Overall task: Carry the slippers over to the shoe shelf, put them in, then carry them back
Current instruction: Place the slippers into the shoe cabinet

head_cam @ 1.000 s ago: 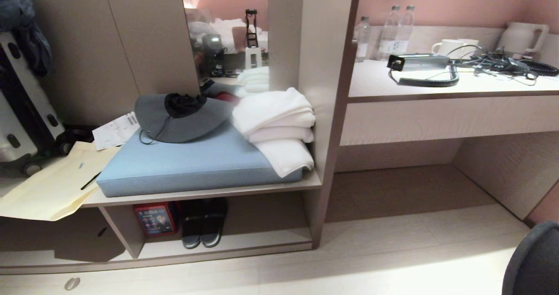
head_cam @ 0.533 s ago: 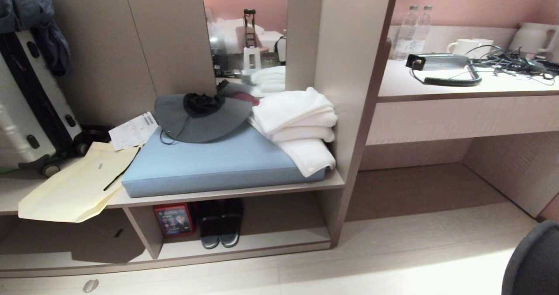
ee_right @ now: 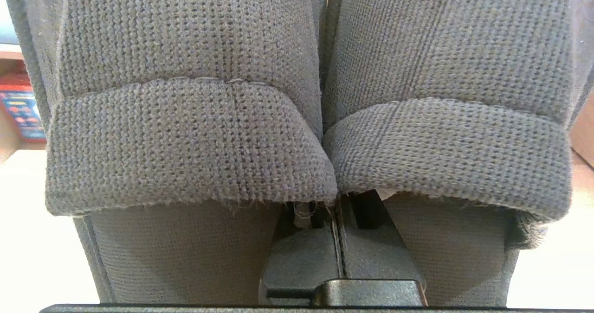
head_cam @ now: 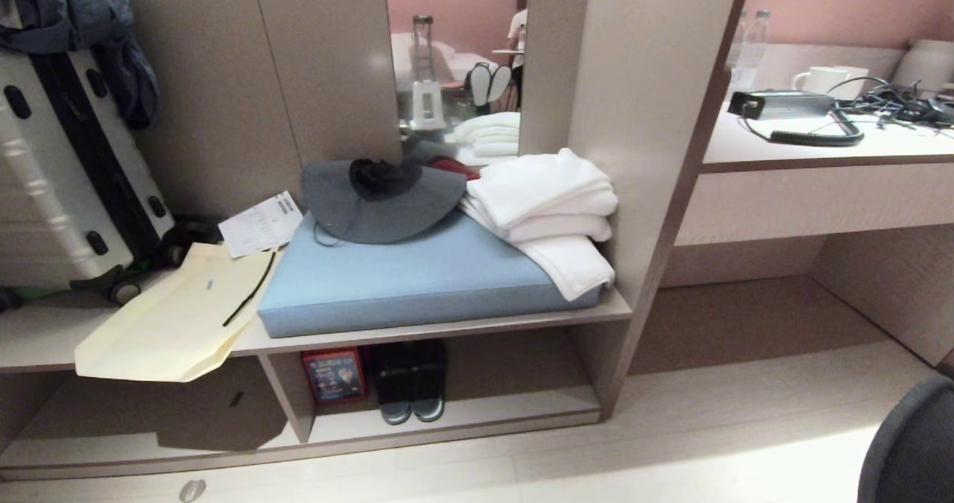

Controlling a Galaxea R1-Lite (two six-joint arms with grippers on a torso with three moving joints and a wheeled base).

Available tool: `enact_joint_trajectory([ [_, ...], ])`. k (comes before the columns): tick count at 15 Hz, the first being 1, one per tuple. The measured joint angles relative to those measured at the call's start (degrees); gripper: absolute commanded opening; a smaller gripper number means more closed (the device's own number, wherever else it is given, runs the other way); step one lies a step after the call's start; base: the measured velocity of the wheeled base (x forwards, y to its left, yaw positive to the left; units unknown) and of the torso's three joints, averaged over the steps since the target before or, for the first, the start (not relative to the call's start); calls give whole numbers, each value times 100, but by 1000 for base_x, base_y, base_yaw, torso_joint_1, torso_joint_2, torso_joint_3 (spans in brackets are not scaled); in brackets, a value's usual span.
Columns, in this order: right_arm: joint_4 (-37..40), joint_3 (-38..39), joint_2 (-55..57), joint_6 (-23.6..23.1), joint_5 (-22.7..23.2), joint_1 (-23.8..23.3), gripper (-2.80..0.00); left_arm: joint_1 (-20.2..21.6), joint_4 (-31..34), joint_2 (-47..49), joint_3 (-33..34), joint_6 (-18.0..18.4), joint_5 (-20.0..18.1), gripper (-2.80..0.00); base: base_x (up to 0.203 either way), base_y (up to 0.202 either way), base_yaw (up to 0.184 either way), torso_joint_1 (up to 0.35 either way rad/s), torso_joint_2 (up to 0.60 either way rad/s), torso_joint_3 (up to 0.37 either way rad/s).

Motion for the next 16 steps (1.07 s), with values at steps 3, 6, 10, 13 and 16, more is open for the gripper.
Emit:
enact_joint_trajectory([
  [3, 0, 0, 0, 0, 4, -5, -280, 2, 2, 0, 0, 24, 0, -280, 0, 87, 1, 4, 0, 1],
  [6, 5, 0, 0, 0, 0, 2, -280, 5, 0, 0, 0, 25, 0, -280, 0, 0, 0, 0, 0, 0],
  [10, 0, 0, 0, 0, 0, -2, -280, 0, 2, 0, 0, 24, 0, -280, 0, 0, 0, -1, 4, -91],
  [13, 2, 0, 0, 35, 0, -2, -280, 2, 0, 0, 0, 13, -2, -280, 0, 0, 0, 4, 1, -184],
  [16, 2, 0, 0, 34, 10, -5, -280, 0, 0, 0, 0, 10, 0, -280, 0, 0, 0, 2, 2, -199],
])
